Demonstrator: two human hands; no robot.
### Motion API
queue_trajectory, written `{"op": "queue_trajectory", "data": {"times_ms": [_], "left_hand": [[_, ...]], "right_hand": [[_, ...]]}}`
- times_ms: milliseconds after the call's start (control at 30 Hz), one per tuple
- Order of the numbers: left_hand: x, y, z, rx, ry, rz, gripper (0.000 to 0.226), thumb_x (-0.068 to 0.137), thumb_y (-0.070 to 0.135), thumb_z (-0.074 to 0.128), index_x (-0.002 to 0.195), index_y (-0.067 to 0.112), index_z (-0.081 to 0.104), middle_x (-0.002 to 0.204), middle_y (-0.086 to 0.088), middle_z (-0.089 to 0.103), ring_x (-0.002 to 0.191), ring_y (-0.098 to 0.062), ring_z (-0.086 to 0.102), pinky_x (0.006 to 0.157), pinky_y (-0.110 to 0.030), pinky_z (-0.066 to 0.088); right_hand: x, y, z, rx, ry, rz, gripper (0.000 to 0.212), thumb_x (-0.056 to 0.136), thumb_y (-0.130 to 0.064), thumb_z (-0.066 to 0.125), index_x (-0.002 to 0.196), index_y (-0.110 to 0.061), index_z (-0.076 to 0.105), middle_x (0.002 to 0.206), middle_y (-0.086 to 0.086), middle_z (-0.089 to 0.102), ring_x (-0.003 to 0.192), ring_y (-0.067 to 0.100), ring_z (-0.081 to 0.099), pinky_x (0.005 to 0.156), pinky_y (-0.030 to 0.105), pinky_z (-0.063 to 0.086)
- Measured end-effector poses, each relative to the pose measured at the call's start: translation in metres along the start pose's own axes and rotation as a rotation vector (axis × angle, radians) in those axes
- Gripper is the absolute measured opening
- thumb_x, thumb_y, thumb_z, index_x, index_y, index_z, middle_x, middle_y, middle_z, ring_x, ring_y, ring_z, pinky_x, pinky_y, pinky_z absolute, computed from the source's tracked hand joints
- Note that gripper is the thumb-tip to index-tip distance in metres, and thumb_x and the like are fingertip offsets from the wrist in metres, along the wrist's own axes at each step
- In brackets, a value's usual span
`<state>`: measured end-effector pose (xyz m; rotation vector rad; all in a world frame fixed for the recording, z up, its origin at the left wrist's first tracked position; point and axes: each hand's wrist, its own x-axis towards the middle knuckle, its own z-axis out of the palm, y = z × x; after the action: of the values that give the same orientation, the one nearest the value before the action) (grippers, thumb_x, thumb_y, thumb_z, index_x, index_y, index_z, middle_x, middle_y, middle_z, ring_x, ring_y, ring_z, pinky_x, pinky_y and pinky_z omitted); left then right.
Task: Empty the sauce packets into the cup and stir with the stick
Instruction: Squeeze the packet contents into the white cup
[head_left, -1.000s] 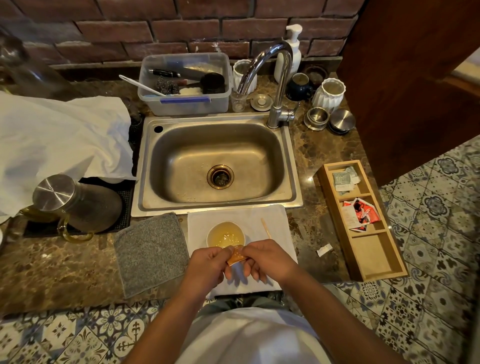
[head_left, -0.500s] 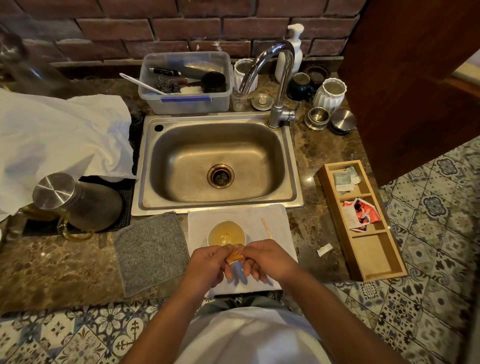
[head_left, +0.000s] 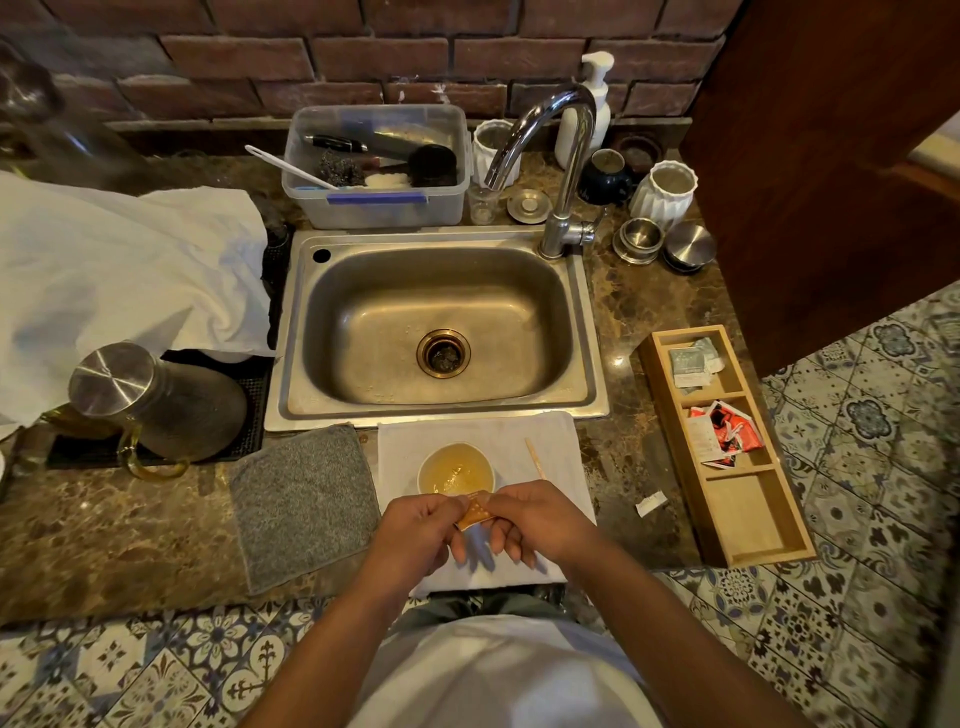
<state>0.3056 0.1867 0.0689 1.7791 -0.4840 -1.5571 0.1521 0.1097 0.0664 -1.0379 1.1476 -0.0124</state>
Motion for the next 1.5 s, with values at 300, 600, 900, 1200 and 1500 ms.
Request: {"op": "queue_trajectory", "data": {"times_ms": [300,600,900,1200,1500], "left_hand": [[0.0054,-0.0018,-0.0011,0.007,-0.008,-0.024,0.04,0.101,0.015,0.057,0.063,0.006,0.062,0.049,-0.01,0.059,0.033,-0.01,0.032,0.036,-0.017,0.023],[0.007,-0.0027,-0.0012,-0.003,-0.013,-0.023,0.039,0.101,0.016,0.058,0.063,0.006,0.063,0.049,-0.011,0.059,0.034,-0.012,0.032,0.037,-0.018,0.023],[0.007,-0.0024,-0.0013,0.002,-0.014,-0.027,0.036,0.1,0.018,0.059,0.067,0.005,0.064,0.049,-0.011,0.059,0.035,-0.013,0.032,0.037,-0.019,0.023],[0.0068,-0.0015,-0.0002,0.011,-0.019,-0.033,0.041,0.101,0.016,0.058,0.061,0.007,0.062,0.048,-0.01,0.06,0.033,-0.012,0.033,0.036,-0.017,0.025],[0.0045,0.0001,-0.0001,-0.04,-0.015,-0.026,0.044,0.102,0.018,0.057,0.06,0.007,0.061,0.048,-0.012,0.059,0.03,-0.011,0.031,0.035,-0.015,0.023]], "right_hand": [[0.0039,0.0017,-0.0011,0.001,-0.003,0.006,0.035,0.102,-0.026,0.057,0.073,-0.009,0.068,0.054,0.006,0.065,0.04,0.012,0.049,0.038,0.023,0.034],[0.0033,0.0005,-0.0022,-0.018,-0.001,-0.003,0.035,0.102,-0.027,0.058,0.074,-0.009,0.069,0.055,0.005,0.066,0.041,0.013,0.05,0.038,0.022,0.036],[0.0023,-0.0008,-0.002,-0.012,-0.005,-0.005,0.034,0.102,-0.025,0.057,0.074,-0.008,0.069,0.054,0.004,0.065,0.041,0.012,0.049,0.039,0.022,0.035],[0.0013,0.0003,-0.0031,-0.031,-0.001,-0.001,0.033,0.101,-0.026,0.057,0.077,-0.008,0.069,0.056,0.004,0.066,0.042,0.012,0.05,0.039,0.022,0.036],[0.0013,-0.0007,-0.0043,-0.023,0.011,-0.024,0.034,0.101,-0.028,0.058,0.077,-0.008,0.069,0.058,0.004,0.067,0.042,0.011,0.051,0.039,0.021,0.038]]}}
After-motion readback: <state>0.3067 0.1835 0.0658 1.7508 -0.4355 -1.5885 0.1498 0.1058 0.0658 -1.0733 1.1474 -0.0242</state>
